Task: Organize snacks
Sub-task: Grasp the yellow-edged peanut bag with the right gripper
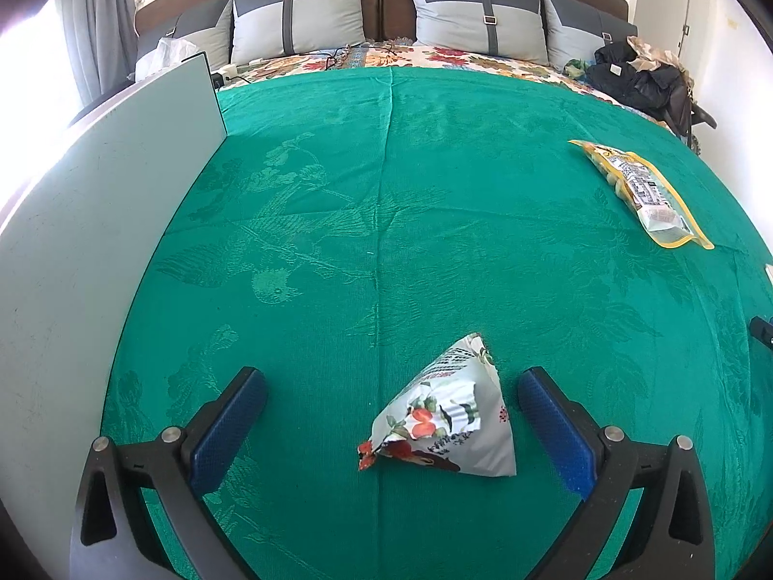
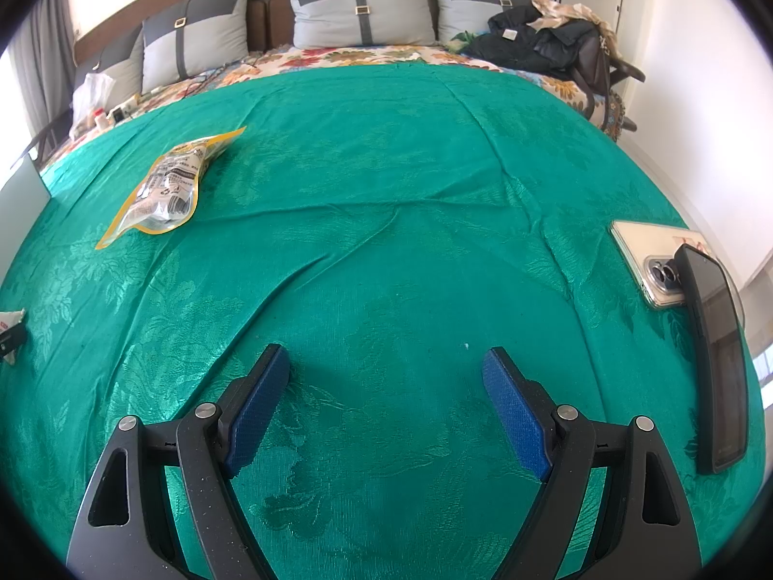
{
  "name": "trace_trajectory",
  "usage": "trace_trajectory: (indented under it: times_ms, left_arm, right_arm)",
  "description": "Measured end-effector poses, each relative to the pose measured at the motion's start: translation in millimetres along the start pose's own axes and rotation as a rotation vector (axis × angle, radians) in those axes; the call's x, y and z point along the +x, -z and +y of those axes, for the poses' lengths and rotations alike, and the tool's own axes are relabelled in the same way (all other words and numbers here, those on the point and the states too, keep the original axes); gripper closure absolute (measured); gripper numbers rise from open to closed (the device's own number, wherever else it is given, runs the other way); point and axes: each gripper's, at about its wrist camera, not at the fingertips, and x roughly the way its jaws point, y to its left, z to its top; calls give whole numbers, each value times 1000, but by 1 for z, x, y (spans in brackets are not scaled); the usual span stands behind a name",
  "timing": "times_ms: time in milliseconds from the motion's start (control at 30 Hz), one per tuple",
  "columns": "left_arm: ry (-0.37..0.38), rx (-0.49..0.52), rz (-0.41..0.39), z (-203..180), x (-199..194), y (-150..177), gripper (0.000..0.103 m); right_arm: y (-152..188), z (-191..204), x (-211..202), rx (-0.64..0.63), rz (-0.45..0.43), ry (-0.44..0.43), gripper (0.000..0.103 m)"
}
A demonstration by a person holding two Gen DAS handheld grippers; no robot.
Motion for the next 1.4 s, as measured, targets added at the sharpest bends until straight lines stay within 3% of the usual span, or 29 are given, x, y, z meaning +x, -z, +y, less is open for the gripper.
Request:
trace_trajectory:
  times_ms: [833, 1000, 1133, 1233, 1400]
  left_arm:
    - [1, 0, -1, 0, 0, 0, 0]
    - [0, 0, -1, 0, 0, 1, 0]
    - [1, 0, -1, 1, 1, 1, 0]
    - [1, 0, -1, 1, 1, 1, 0]
    - [1, -1, -1, 1, 1, 1, 0]
  right_arm:
    - [-2, -5, 1, 0, 11, -16, 16]
    - [-46, 10, -5, 60, 0, -178, 17]
    - [-100, 59, 18, 54, 79, -295, 18]
    - [-131, 95, 48, 38, 140, -305, 18]
    - [-146, 140, 91, 0, 275, -226, 16]
